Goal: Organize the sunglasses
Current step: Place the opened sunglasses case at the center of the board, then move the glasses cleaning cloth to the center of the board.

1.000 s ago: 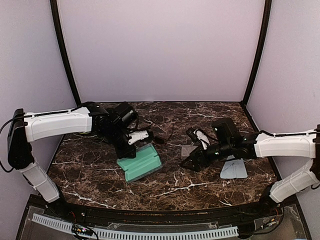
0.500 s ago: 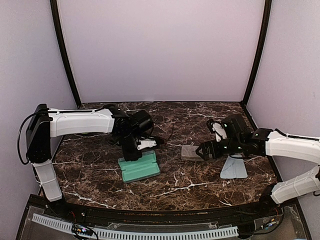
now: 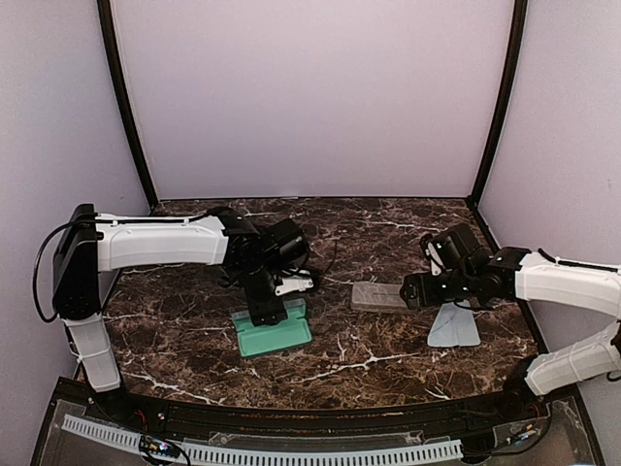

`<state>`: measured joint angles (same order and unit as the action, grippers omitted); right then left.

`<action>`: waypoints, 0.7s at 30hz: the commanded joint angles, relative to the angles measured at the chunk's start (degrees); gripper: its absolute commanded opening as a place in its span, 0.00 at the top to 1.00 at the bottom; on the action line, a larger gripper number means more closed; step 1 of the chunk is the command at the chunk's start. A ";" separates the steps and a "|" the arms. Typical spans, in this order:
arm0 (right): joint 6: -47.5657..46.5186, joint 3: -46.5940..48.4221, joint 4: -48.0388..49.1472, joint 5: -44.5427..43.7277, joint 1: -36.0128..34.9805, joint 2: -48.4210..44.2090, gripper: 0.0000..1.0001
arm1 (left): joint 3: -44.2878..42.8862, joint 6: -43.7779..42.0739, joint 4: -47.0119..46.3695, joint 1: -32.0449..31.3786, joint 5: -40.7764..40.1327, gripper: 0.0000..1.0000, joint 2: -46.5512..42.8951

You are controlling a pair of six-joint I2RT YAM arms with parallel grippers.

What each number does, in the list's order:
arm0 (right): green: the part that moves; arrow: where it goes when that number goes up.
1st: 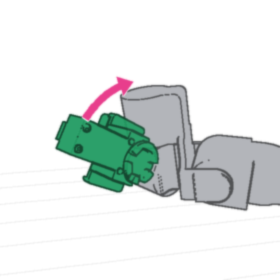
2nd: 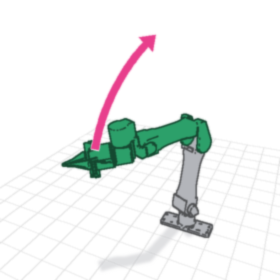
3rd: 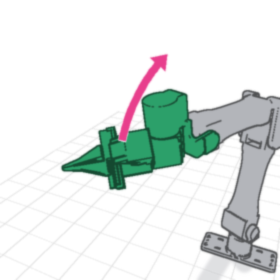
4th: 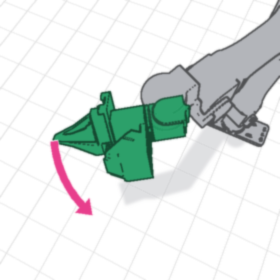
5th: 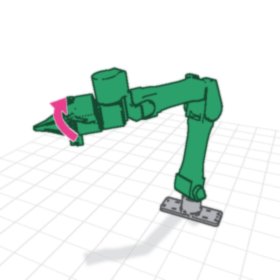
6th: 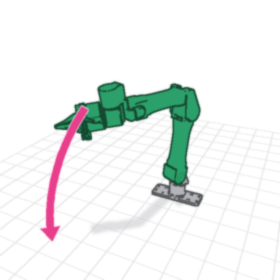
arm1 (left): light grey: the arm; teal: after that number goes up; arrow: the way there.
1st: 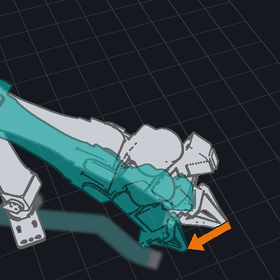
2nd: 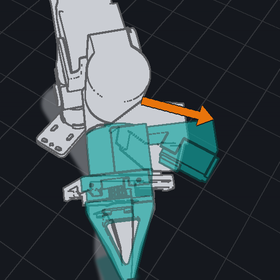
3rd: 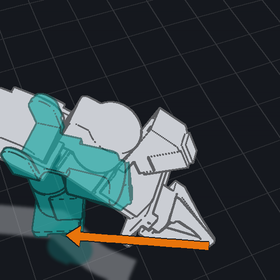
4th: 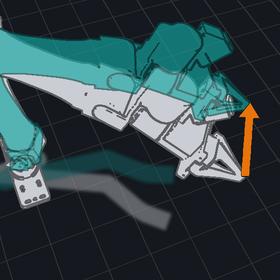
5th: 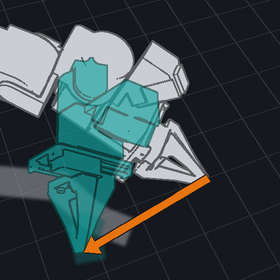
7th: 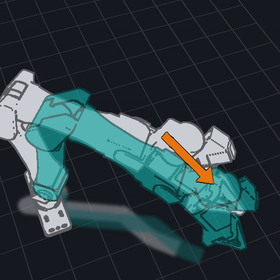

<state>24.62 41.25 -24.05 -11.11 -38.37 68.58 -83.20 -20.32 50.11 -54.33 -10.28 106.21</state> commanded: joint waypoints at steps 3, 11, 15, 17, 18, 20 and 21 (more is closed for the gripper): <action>6.80 -1.07 -5.22 -6.85 2.06 -1.00 0.00 | 4.08 2.48 -8.98 -0.25 -2.92 0.02 -11.68; 16.27 -5.92 -8.76 -10.59 3.07 -3.39 0.16 | 10.51 8.22 -20.41 -0.17 -5.25 0.01 -19.68; 17.55 -8.64 -6.43 -7.10 6.99 -4.39 0.26 | 10.67 9.86 -21.10 -0.17 -5.10 0.01 -19.82; 17.37 -10.40 -4.00 -4.96 9.52 -4.61 0.31 | 10.97 10.72 -21.36 -0.17 -5.06 0.01 -19.90; 17.24 -11.11 -3.23 -4.43 10.35 -4.37 0.34 | 11.40 11.06 -21.82 -0.19 -4.77 0.01 -20.11; 16.61 -12.06 -1.88 -3.70 11.36 -2.74 0.37 | 12.51 11.22 -23.07 -0.21 -3.85 0.01 -20.69; 16.23 -12.39 -1.20 -3.14 11.46 -1.86 0.38 | 12.94 11.26 -23.65 -0.17 -3.34 0.01 -21.05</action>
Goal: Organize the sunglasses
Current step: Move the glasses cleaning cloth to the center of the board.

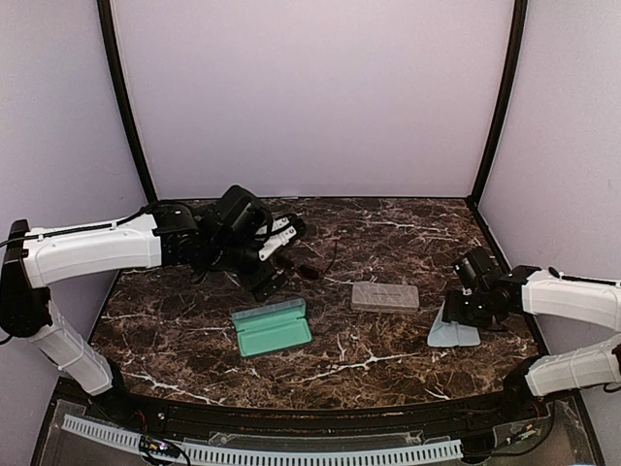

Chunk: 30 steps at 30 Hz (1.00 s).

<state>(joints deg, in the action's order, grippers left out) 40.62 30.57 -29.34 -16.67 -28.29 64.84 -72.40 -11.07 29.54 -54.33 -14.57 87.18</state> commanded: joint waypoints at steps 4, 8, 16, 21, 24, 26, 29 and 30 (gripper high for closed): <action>-0.93 -1.90 7.42 6.21 1.40 5.87 0.44 | 3.17 2.06 -3.83 -0.23 1.88 0.01 -2.12; -1.67 -2.09 9.34 8.25 1.40 8.51 0.51 | 3.15 2.03 -3.36 -0.20 1.84 0.01 -1.92; -0.56 -2.15 9.30 9.11 -4.67 11.64 0.64 | 3.50 1.89 -3.17 -0.21 1.75 0.01 -1.66; 2.30 -0.77 7.94 9.48 -15.39 13.97 0.65 | 3.06 1.67 -2.30 -0.25 1.02 0.01 -0.99; 2.33 1.90 7.89 9.95 -23.01 15.30 0.67 | 3.13 1.76 -2.06 -0.18 0.47 0.01 -1.00; 1.03 4.53 8.43 10.45 -27.93 17.15 0.67 | 3.50 2.12 -2.18 -0.17 0.06 0.01 -1.06; -1.89 8.69 9.85 12.59 -32.59 21.06 0.69 | 3.68 2.90 -2.39 -0.23 -0.20 0.01 -1.00; -3.05 10.24 10.50 13.32 -33.96 22.40 0.71 | 3.74 3.16 -2.32 -0.25 -0.20 0.01 -0.96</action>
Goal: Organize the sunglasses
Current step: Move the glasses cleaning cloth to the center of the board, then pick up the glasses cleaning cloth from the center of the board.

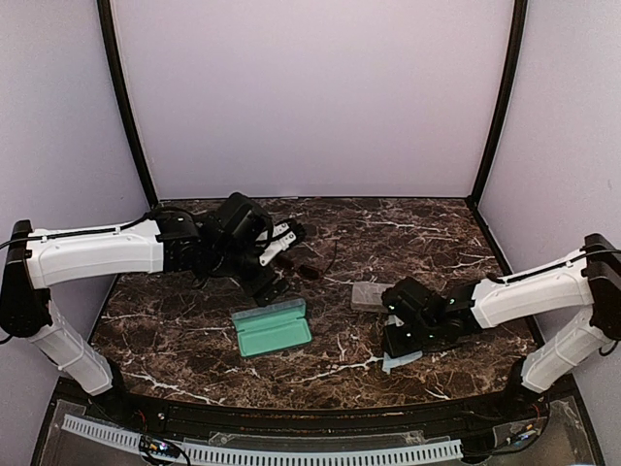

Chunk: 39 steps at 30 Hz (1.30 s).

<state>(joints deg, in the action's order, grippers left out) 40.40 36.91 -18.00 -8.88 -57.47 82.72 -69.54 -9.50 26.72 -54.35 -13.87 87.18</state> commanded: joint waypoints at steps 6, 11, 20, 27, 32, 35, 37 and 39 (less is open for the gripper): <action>-12.66 14.02 0.22 10.06 -14.52 11.24 0.72 | 2.25 3.32 1.11 -0.15 -2.93 0.01 -1.59; -16.92 15.58 -1.90 9.86 -18.11 10.14 0.59 | 3.24 6.50 1.51 0.82 -4.07 0.01 -2.23; -10.03 7.11 -1.28 7.29 -15.52 -0.73 0.40 | 4.52 6.89 -4.54 1.35 4.68 0.01 -2.92; -1.63 0.77 -2.18 10.15 -11.90 -3.49 0.54 | 3.27 6.81 -5.63 1.35 5.84 0.01 -1.76; 0.17 1.97 -4.74 8.75 -12.34 -0.56 0.59 | 3.14 6.60 -6.18 1.35 6.34 0.01 -1.54; 0.63 2.94 -5.05 8.08 -13.21 0.70 0.61 | 3.09 6.51 -5.93 1.35 6.37 0.01 -1.45; 0.85 3.99 -6.17 7.01 -13.87 1.87 0.62 | 3.24 6.51 -5.78 1.35 6.19 0.01 -1.58; 1.04 5.43 -7.78 5.52 -14.61 3.27 0.64 | 3.50 6.49 -5.77 1.35 6.25 0.01 -1.72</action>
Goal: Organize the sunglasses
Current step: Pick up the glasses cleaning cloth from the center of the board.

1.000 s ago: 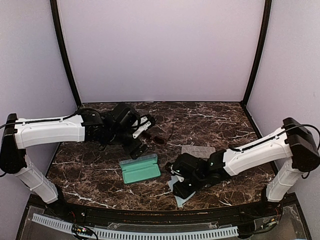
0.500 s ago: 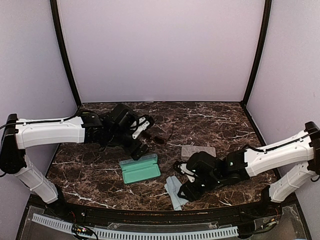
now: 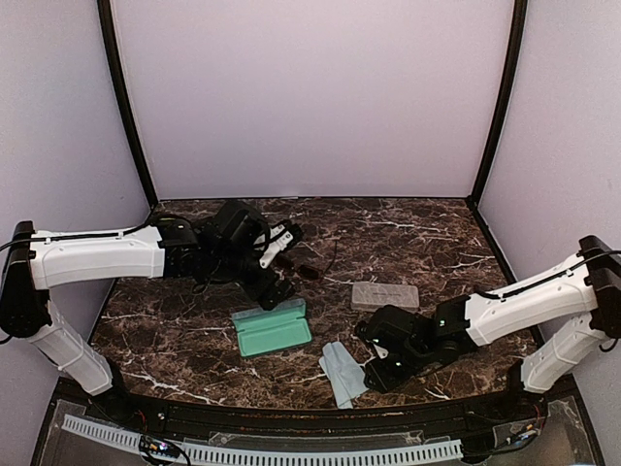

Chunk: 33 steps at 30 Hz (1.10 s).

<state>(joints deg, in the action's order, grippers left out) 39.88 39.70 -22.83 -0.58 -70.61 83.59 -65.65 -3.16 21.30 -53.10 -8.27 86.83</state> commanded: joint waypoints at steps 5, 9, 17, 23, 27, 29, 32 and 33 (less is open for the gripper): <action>1.91 5.91 -5.01 -4.40 -3.78 6.07 0.67 | -0.18 0.26 -0.18 0.10 0.67 0.01 -1.31; 1.97 8.62 -9.24 -6.97 -5.60 10.34 0.72 | -0.01 0.27 -0.20 0.10 0.83 0.01 -1.40; 2.11 8.59 -11.36 -8.33 -7.09 11.40 0.79 | 0.33 0.27 -0.16 0.10 0.92 0.01 -1.74; 1.96 7.33 -11.04 -8.99 -6.72 9.25 0.83 | 1.29 -0.36 -1.56 0.10 2.89 0.01 -2.40; 2.29 6.01 -10.98 -9.26 -5.82 8.35 0.93 | 2.54 -1.80 -4.10 0.02 8.70 0.05 -2.71; 2.31 5.64 -10.56 -9.40 -5.64 8.14 0.96 | 3.01 -2.30 -5.36 0.02 11.27 0.09 -2.39; 2.39 5.28 -9.87 -9.52 -5.57 8.10 1.00 | 2.70 -1.79 -6.13 0.02 12.18 0.14 -1.35; 2.35 5.14 -9.72 -9.60 -5.53 8.11 1.00 | 2.51 -1.75 -6.48 0.02 13.13 0.16 -0.92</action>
<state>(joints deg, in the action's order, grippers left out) 41.76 47.31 -29.54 -10.55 -76.44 91.09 -63.46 -4.29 17.65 -53.10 0.23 86.30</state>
